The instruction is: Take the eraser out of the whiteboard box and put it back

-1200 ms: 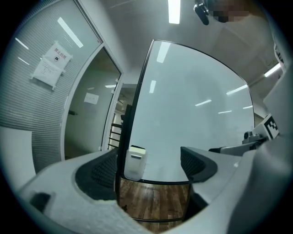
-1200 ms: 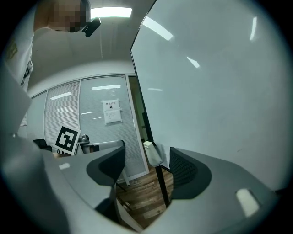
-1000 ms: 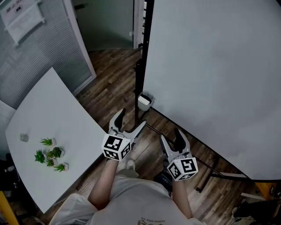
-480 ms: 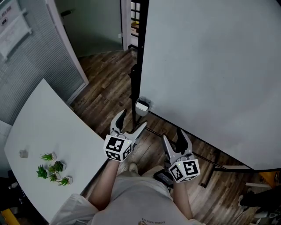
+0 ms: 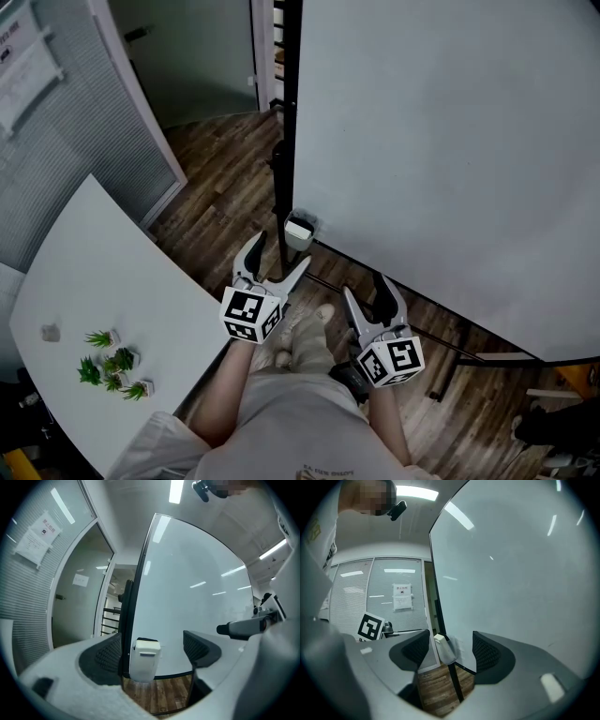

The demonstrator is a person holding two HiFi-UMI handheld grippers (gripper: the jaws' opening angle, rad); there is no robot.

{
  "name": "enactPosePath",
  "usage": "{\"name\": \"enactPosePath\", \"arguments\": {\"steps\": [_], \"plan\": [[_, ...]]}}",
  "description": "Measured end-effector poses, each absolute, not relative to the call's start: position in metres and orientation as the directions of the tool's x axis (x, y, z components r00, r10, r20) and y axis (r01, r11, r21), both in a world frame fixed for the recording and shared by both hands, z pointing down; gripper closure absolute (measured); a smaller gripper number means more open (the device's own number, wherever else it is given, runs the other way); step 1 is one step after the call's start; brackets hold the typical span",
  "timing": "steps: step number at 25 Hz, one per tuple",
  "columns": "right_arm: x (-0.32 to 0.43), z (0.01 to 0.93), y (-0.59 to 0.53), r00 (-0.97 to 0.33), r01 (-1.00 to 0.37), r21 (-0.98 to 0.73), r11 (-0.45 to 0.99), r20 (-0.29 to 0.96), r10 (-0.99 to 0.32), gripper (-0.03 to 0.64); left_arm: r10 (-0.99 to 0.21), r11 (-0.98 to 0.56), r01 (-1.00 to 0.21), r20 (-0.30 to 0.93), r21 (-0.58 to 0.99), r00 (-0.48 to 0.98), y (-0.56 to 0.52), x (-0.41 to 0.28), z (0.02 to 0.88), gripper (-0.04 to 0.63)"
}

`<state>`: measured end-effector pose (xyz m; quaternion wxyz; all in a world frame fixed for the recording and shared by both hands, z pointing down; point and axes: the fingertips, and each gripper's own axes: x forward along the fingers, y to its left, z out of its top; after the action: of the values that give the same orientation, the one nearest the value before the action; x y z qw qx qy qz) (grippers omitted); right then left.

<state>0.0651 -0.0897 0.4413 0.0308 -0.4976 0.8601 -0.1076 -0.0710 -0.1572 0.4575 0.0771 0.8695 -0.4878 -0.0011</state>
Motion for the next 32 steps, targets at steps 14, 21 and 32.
{"name": "enactPosePath", "arguments": {"steps": [14,21,32], "plan": [[0.062,0.450,-0.104,-0.525,-0.835,-0.232,0.499,0.063,-0.849,0.331,-0.853,-0.501,-0.860,0.111,0.094,0.510,-0.171,-0.066,0.464,0.204],[0.061,0.455,-0.115,-0.531,-0.833,-0.235,0.501,0.081,-0.844,0.331,-0.857,-0.494,-0.865,0.117,0.086,0.501,-0.181,-0.066,0.468,0.213],[0.066,0.465,-0.129,-0.524,-0.838,-0.241,0.489,0.110,-0.845,0.331,-0.847,-0.507,-0.858,0.134,0.085,0.514,-0.197,-0.054,0.478,0.216]]}}
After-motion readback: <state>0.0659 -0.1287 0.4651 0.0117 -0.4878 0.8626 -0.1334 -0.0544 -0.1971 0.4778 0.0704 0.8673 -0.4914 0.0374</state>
